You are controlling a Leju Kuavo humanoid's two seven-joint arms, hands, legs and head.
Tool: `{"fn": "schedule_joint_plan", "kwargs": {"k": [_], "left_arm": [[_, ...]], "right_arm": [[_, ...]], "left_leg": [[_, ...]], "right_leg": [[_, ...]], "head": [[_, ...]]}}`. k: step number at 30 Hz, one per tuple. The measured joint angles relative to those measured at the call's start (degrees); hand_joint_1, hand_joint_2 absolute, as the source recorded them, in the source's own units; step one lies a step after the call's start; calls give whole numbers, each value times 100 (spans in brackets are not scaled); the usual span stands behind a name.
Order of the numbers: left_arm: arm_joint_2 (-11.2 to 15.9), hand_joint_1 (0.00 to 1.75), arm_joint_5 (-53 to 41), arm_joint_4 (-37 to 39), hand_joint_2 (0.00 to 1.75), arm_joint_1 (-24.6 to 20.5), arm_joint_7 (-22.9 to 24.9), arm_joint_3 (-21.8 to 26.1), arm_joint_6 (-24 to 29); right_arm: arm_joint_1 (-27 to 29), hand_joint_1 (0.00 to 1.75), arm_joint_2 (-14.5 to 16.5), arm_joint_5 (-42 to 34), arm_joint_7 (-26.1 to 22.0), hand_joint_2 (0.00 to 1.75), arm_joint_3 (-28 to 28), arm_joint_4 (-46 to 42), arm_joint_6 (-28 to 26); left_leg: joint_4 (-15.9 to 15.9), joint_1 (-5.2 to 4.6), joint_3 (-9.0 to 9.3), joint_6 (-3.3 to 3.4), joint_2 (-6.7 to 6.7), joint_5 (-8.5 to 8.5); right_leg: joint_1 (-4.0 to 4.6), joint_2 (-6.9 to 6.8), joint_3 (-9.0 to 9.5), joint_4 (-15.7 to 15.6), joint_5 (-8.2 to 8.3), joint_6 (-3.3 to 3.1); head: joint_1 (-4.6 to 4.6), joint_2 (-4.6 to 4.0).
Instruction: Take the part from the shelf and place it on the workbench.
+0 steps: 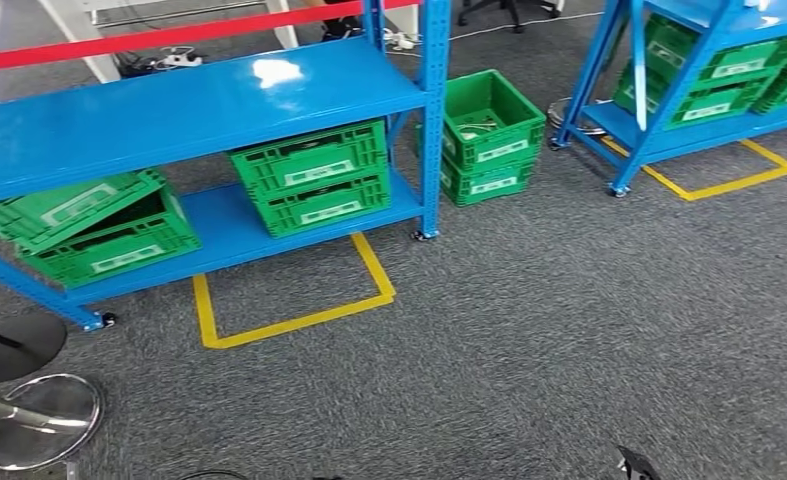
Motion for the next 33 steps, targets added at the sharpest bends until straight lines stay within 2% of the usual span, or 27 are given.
{"fn": "schedule_joint_plan", "kwargs": {"k": [2, 3, 4, 5, 6, 7, 8, 10, 11, 12, 13, 14, 16, 17, 18, 19, 21, 23, 25, 26, 27, 28, 29, 31, 32, 33], "left_arm": [[4, 0, 0, -1, 0, -17, -1, -1, 0], [5, 0, 0, -1, 0, -27, -1, -1, 0], [6, 0, 0, -1, 0, -31, -1, -1, 0], [6, 0, 0, -1, 0, -25, -1, 0, 0], [5, 0, 0, -1, 0, -10, -1, 1, 0], [3, 0, 0, -1, 0, 0, -1, 1, 0], [1, 0, 0, -1, 0, -2, -1, 1, 0], [-1, 0, -22, -1, 0, -26, -20, 1, 13], [2, 0, -48, -1, 0, -33, -44, 1, 27], [3, 0, -78, -1, 0, -28, -70, 1, 44], [4, 0, -103, -1, 0, -17, -94, 1, 61], [2, 0, -117, -1, 0, -7, -107, 1, 70], [-2, 0, -126, -1, 0, 1, -116, 1, 85], [3, 0, -130, -1, 0, -1, -118, 1, 90], [11, 0, -132, -1, 0, -3, -123, 1, 95], [19, 0, -134, -1, 0, -1, -127, 1, 97], [26, 0, -136, -1, 0, 15, -136, 1, 99], [22, 0, -137, -1, 0, 19, -140, 0, 101], [21, 0, -137, -1, 0, -5, -141, -1, 101], [22, 0, -137, -1, 0, -14, -141, -1, 101], [23, 0, -136, -1, 0, -13, -141, -1, 101], [22, 0, -136, -1, 0, -7, -141, -1, 101], [22, 0, -136, -1, 0, 1, -141, -1, 101], [25, 0, -136, -1, 0, 9, -141, -1, 101], [27, 0, -137, -1, 0, 5, -141, -1, 101], [29, 0, -137, -1, 0, -4, -142, -1, 101]], "right_arm": [[-7, 0, 1, 0, 0, 0, 3, 0, 1], [-10, 0, 1, 0, 0, 0, 3, 0, 0], [-15, 0, 1, 0, 0, 0, 4, 0, -1], [-26, 0, 1, 0, 3, 0, 4, 0, -1], [-40, 0, 1, 1, 11, 0, 5, 0, -1], [-51, 0, 1, 0, 20, 0, 7, 1, -1], [-54, 0, 2, -1, 29, 0, 8, 2, 1], [-37, 0, 2, -18, 35, 0, 11, 7, 16], [-21, 0, 2, -36, 35, 0, 11, 8, 31], [-5, 0, 2, -57, 35, 0, 11, 9, 49], [6, 0, 1, -76, 36, 0, 10, 9, 71], [11, 0, 1, -88, 36, 0, 10, 9, 88], [11, 0, 1, -103, 37, 0, 10, 9, 110], [5, 0, 3, -108, 37, 0, 10, 11, 113], [1, 0, 4, -112, 31, 0, 10, 14, 113], [-1, 0, 6, -115, 26, 0, 10, 16, 113], [-2, 0, 10, -118, 44, 0, 10, 17, 114], [1, 0, 13, -118, 87, 0, 9, 16, 113], [9, 0, 13, -118, 103, 0, 8, 15, 111], [13, 0, 12, -118, 103, 0, 8, 15, 111], [16, 0, 12, -118, 103, 0, 8, 16, 112], [18, 0, 12, -118, 104, 0, 8, 16, 113], [18, 0, 12, -118, 104, 0, 8, 17, 114], [14, 0, 12, -118, 105, 0, 8, 17, 114], [12, 0, 12, -118, 104, 0, 8, 17, 113], [9, 0, 12, -118, 101, 0, 8, 17, 113]], "left_leg": [[-775, -51, 409, 66, 239, 273], [-999, -75, 522, 98, 320, 317], [-1089, -93, 558, 123, 343, 305], [-1108, -94, 555, 150, 277, 305], [-1127, -79, 562, 177, 211, 314], [-1145, -58, 573, 207, 149, 324], [-1163, -33, 584, 241, 86, 334], [-1173, -2, 591, 289, -39, 334], [-1173, 0, 591, 303, -105, 326], [-1172, 1, 598, 305, -170, 320], [-1170, 4, 611, 300, -234, 313], [-1168, 11, 632, 287, -295, 301], [-1153, 29, 679, 231, -404, 264], [-1129, 31, 687, 194, -450, 239], [-1113, 30, 684, 158, -483, 225], [-1104, 26, 671, 128, -514, 221], [-1104, 34, 653, 80, -541, 222], [-909, 33, 566, 30, -378, 108], [-262, 25, 234, -8, -157, -193], [152, 27, 1, -16, -114, -351], [484, 28, -200, -15, -99, -437], [646, 26, -323, -5, -95, -417], [572, 22, -325, 15, -92, -273], [-98, -10, -52, 92, -17, 202], [-481, -40, 134, 134, 54, 354], [-757, -65, 270, 165, 116, 415]], "right_leg": [[28, -130, 36, 6, -42, 42], [45, -192, 51, 4, -62, 69], [59, -252, 68, -4, -78, 95], [65, -314, 92, -19, -87, 119], [62, -319, 108, -27, -102, 150], [57, -220, 104, 19, -146, 184], [49, -64, 42, 175, -242, 219], [26, 270, -290, 868, -565, 272], [18, 329, -513, 1284, -718, 288], [13, 347, -697, 1587, -783, 299], [9, 350, -790, 1679, -732, 307], [2, 354, -768, 1528, -564, 311], [-32, 431, -459, 753, -105, 333], [-48, 502, -290, 386, 30, 331], [-59, 561, -177, 157, 84, 315], [-58, 599, -131, 76, 64, 285], [-48, 560, -115, 69, 47, 190], [-48, 494, -86, 64, 29, 105], [-40, 408, -50, 57, -8, 36], [-31, 362, -34, 57, -30, 15], [-24, 320, -13, 57, -55, 4], [-18, 280, 17, 58, -84, 1], [-13, 243, 61, 57, -118, 4], [-5, 168, 154, 52, -203, 23], [9, 135, 191, 52, -260, 48], [22, 101, 218, 44, -311, 77]], "head": [[-1, 0], [6, 0], [11, 0], [15, 0], [21, 0], [28, 0], [43, 0], [78, 0], [89, 0], [95, 0], [100, 0], [101, 0], [102, 0], [108, 0], [110, 0], [107, 0], [100, 0], [72, 0], [41, 0], [36, 0], [37, 0], [36, 0], [35, 0], [36, 0], [36, 0], [37, 0]]}}
